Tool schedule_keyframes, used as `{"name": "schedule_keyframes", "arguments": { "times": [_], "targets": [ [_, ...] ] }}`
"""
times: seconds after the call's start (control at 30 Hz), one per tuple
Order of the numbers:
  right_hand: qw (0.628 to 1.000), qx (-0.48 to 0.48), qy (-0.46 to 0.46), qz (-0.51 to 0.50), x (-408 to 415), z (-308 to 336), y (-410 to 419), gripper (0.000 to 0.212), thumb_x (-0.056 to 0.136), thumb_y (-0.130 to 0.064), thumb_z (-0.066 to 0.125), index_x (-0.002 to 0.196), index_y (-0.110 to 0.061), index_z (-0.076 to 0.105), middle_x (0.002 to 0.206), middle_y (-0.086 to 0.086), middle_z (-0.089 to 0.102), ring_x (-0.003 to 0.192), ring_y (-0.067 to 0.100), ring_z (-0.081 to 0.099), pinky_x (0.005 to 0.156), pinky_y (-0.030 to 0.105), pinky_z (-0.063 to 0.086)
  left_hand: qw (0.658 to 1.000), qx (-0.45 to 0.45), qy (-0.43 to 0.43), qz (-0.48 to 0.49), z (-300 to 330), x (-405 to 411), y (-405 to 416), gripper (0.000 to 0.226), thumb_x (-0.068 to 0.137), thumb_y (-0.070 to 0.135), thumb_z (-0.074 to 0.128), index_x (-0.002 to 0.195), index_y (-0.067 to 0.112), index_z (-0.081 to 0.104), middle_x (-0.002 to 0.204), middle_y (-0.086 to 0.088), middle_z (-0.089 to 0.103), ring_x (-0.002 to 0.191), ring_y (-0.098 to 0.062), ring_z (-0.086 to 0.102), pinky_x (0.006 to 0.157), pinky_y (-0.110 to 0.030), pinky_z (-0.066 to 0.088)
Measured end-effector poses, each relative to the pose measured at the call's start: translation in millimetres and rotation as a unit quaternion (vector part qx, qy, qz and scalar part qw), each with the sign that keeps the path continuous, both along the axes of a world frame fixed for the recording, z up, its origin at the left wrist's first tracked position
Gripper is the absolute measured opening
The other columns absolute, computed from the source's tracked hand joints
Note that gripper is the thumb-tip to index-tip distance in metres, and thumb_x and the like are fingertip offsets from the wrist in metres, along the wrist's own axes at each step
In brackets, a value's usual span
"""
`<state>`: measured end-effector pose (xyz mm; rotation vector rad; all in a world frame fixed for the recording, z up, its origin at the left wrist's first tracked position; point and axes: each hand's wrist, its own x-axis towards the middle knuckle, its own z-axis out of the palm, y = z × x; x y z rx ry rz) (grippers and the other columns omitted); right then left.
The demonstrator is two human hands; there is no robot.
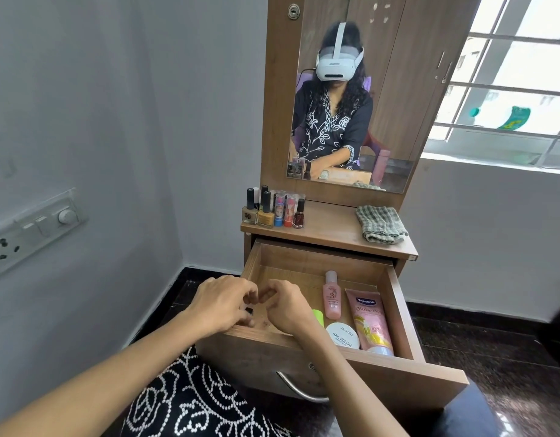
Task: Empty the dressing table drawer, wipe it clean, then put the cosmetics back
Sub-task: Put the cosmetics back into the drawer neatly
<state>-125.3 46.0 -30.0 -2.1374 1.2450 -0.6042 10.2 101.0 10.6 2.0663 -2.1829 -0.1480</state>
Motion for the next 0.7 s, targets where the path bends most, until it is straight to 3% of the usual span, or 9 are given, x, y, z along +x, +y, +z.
{"name": "schedule_keyframes", "arguments": {
  "times": [0.13,0.27,0.33,0.4,0.57,0.7],
  "targets": [
    [0.994,-0.038,-0.066,-0.083,-2,1,0,0.033,0.077,0.003,0.045,0.091,-0.015,0.068,0.086,-0.006,0.065,0.079,0.010,0.056,0.069,0.020,0.045,0.995,-0.070,0.064,0.015,15,1,-4,0.024,0.083,0.046,0.063,0.102,0.031,0.064,0.107,0.015,0.066,0.102,-0.006,0.059,0.089,-0.028,0.043],
    [0.979,-0.102,-0.123,-0.127,0,4,-5,0.020,0.097,-0.024,0.044,0.089,-0.016,0.060,0.088,-0.004,0.064,0.077,0.014,0.057,0.070,0.033,0.047,0.983,-0.126,0.120,0.050,34,11,-14,0.020,0.088,0.041,0.058,0.102,0.027,0.064,0.110,0.014,0.064,0.092,-0.005,0.055,0.076,-0.024,0.042],
    [0.976,-0.123,-0.135,-0.121,2,17,-12,0.023,0.099,-0.027,0.041,0.091,-0.015,0.057,0.088,-0.002,0.060,0.074,0.012,0.052,0.068,0.031,0.043,0.973,-0.150,0.157,0.076,43,17,-24,0.022,0.089,0.035,0.058,0.108,0.024,0.063,0.116,0.009,0.062,0.097,-0.011,0.057,0.080,-0.028,0.045],
    [0.975,-0.143,-0.131,-0.109,6,37,-24,0.020,0.099,-0.022,0.042,0.102,-0.013,0.059,0.101,0.000,0.061,0.085,0.010,0.053,0.075,0.027,0.044,0.964,-0.178,0.176,0.088,53,20,-38,0.028,0.092,0.029,0.057,0.118,0.021,0.059,0.125,0.005,0.058,0.106,-0.017,0.056,0.087,-0.033,0.046],
    [0.976,-0.182,-0.072,-0.097,30,88,-56,0.032,0.096,-0.012,0.044,0.128,-0.011,0.051,0.128,0.006,0.053,0.113,0.024,0.053,0.096,0.040,0.046,0.960,-0.230,0.142,0.077,75,20,-84,0.051,0.095,0.008,0.050,0.143,0.018,0.036,0.147,-0.001,0.035,0.131,-0.022,0.039,0.101,-0.038,0.039],
    [0.980,-0.186,-0.008,-0.072,47,107,-70,0.045,0.093,-0.006,0.047,0.138,-0.012,0.044,0.134,0.009,0.049,0.122,0.030,0.048,0.096,0.044,0.045,0.975,-0.190,0.061,0.096,82,20,-114,0.070,0.090,-0.004,0.050,0.149,0.021,0.020,0.154,-0.002,0.023,0.136,-0.026,0.033,0.106,-0.046,0.031]
  ]
}}
